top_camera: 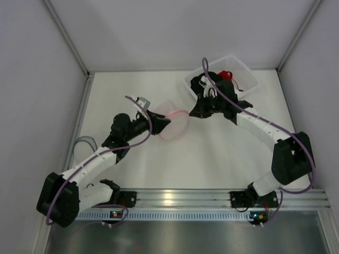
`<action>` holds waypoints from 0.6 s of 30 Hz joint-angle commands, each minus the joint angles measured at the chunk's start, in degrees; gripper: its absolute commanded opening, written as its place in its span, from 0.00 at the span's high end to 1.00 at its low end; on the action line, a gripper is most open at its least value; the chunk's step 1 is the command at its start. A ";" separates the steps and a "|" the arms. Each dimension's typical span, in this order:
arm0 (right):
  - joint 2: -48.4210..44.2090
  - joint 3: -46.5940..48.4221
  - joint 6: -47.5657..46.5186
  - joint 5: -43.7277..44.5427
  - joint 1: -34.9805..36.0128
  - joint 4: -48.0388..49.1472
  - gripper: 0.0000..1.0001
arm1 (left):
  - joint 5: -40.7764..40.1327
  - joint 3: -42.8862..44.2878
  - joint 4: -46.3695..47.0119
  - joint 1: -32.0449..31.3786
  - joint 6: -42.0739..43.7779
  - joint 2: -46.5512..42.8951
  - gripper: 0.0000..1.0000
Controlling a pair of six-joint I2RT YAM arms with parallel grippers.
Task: Place the bra in the laundry bag and zip it closed
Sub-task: Zip the laundry bag at the center of the board.
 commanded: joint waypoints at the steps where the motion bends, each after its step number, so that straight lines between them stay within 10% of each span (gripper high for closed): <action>1: -2.23 -0.59 -0.02 4.91 -1.94 3.86 1.00 | -3.41 -0.79 0.29 0.97 1.30 -5.24 0.44; 4: -2.84 0.46 -1.77 4.47 -0.98 2.63 1.00 | -6.56 7.35 -12.46 0.79 6.58 -4.99 0.22; 18: -5.48 2.22 -3.89 5.43 2.71 1.57 1.00 | 7.66 25.23 -15.39 -2.01 16.79 17.24 0.24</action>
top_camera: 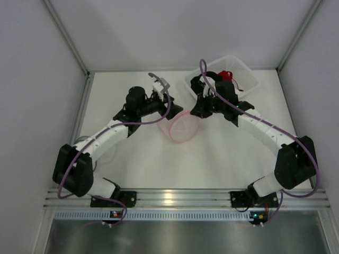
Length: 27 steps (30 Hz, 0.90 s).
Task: Place the bra in the laundry bag and zip it closed
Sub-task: Zip the laundry bag at the center of the board.
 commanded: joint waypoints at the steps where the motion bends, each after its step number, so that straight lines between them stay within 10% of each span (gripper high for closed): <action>1: -2.72 2.75 0.68 -0.42 0.46 2.12 1.00 | 3.64 2.69 -0.83 -3.17 5.07 5.60 0.26; 9: -3.78 1.52 0.77 0.27 0.46 2.03 1.00 | 7.34 4.72 -0.83 -4.94 3.69 11.41 0.38; 15: -4.48 0.47 2.61 2.90 0.46 2.82 1.00 | 3.73 3.67 -0.83 -5.74 1.14 11.42 1.00; 27: -7.03 -5.51 7.10 10.64 -3.14 3.53 1.00 | -7.77 -15.84 5.68 -5.56 -6.68 -14.77 1.00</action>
